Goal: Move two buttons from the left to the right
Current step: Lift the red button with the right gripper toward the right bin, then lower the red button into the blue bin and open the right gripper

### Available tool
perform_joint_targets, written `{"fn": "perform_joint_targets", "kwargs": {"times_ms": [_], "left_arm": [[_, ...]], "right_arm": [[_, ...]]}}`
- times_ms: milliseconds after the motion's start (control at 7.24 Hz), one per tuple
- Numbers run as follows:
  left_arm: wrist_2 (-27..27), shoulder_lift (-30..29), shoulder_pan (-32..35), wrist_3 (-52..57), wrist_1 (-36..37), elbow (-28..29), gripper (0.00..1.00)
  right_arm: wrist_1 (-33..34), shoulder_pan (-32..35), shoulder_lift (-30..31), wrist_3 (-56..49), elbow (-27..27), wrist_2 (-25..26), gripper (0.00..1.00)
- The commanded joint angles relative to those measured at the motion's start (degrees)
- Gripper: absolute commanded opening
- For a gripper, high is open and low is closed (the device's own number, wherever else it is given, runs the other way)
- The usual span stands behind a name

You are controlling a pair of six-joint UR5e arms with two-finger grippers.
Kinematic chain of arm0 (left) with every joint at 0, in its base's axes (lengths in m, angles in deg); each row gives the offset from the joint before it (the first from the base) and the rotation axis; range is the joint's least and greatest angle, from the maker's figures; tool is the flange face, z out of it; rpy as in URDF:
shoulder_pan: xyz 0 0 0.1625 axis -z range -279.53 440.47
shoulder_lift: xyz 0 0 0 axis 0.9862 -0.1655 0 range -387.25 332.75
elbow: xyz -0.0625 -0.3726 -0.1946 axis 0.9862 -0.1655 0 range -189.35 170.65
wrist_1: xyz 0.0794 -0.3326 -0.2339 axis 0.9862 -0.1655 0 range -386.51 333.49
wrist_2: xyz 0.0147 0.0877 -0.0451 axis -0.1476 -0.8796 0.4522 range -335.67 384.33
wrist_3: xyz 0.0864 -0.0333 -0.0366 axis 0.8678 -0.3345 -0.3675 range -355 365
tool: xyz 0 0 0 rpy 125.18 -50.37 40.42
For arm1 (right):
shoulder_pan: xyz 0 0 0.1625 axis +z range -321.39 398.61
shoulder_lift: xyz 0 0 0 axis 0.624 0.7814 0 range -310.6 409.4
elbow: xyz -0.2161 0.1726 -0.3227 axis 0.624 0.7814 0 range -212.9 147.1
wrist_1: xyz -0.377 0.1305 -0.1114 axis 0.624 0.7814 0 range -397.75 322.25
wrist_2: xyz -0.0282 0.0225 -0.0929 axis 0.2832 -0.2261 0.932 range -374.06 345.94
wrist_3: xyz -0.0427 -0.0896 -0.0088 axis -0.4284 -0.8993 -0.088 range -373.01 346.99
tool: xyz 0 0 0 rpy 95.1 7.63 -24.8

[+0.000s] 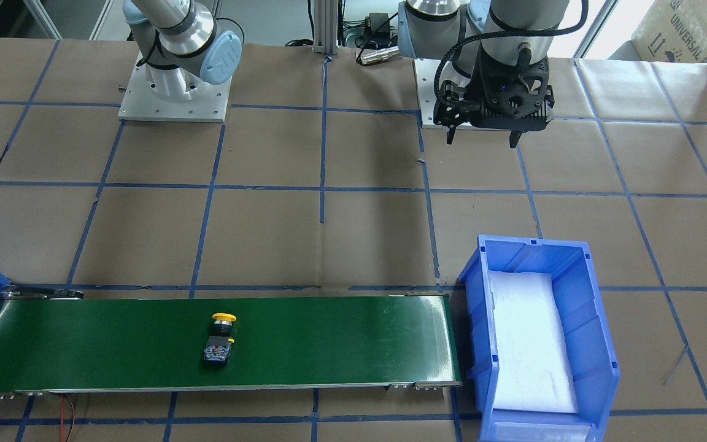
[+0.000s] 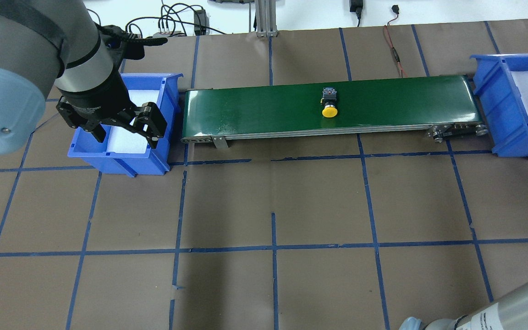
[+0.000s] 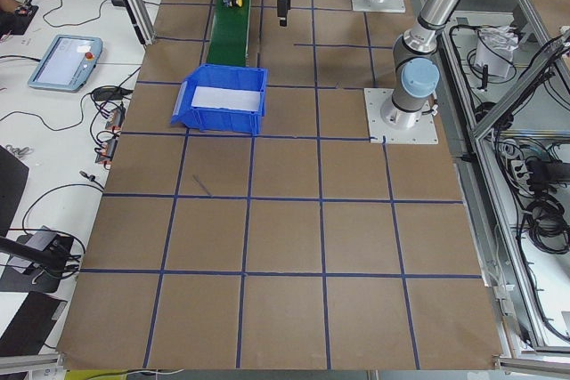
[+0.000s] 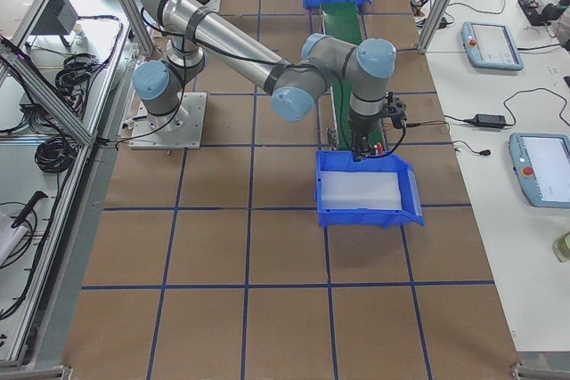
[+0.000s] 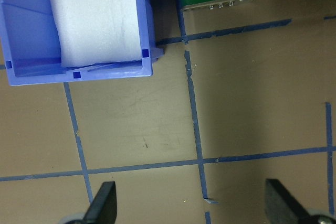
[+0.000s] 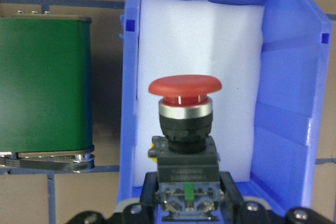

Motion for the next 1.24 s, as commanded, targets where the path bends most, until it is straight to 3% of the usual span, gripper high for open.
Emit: {"fn": "perform_joint_targets", "kwargs": {"times_ms": [0,414,690,1104], "left_arm": [[0.0,0.0,0.0,0.0,-0.1,0.0,1.00],[0.3,-0.4,0.0,-0.5,0.4,-0.1,1.00],[1.1,-1.6,-0.3,-0.6,4.8,0.2,0.99],[1.2,-7.2,0.2,-3.2,2.7,6.7,0.99]], "right_arm": [[0.0,-3.6,-1.3,-4.8,-0.4,-0.3,0.16],[1.7,-4.7,-6.0,-4.6,0.3,-2.3,0.17],[5.8,-1.8,-8.5,-2.9,0.3,-3.8,0.17],[8.2,-0.7,-14.5,-4.3,1.0,-3.9,0.23]]}}
